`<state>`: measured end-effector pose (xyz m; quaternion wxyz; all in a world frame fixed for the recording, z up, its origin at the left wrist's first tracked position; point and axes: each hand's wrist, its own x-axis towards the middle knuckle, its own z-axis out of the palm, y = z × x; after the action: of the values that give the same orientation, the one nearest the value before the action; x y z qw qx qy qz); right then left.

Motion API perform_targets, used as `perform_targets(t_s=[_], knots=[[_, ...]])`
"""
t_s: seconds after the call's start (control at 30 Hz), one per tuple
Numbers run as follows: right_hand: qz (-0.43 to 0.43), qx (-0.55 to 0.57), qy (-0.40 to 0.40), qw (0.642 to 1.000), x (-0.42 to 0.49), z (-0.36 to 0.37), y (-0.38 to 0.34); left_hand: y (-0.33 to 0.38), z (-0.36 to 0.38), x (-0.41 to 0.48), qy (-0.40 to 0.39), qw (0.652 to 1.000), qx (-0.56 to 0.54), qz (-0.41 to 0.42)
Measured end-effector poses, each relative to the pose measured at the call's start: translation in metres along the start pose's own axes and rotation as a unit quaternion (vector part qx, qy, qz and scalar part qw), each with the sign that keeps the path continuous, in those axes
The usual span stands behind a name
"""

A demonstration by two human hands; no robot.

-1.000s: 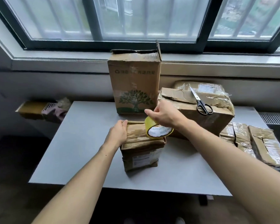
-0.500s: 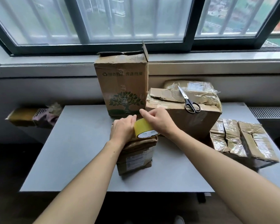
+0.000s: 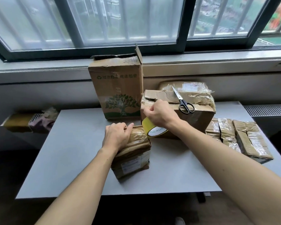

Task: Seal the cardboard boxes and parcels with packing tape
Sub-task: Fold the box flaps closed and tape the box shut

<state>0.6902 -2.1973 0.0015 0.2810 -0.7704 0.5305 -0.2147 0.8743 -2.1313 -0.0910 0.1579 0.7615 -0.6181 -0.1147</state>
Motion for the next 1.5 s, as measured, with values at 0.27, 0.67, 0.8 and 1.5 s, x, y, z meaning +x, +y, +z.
perform_targets(t_s=[0.27, 0.67, 0.8, 1.5], knots=[[0.038, -0.027, 0.005, 0.999, -0.005, 0.023, 0.046, 0.004, 0.003, -0.006, 0.004, 0.999, 0.034, 0.004], [0.117, -0.035, -0.013, 0.992, -0.024, 0.093, 0.08, 0.012, 0.0, -0.009, -0.036, 0.995, 0.084, 0.047], [0.121, -0.044, -0.028, 0.991, -0.019, 0.09, 0.087, 0.04, -0.01, -0.012, -0.141, 0.977, 0.074, 0.144], [0.045, 0.453, -0.048, 0.889, -0.015, 0.008, 0.069, 0.025, -0.043, -0.012, -0.256, 0.942, -0.178, 0.127]])
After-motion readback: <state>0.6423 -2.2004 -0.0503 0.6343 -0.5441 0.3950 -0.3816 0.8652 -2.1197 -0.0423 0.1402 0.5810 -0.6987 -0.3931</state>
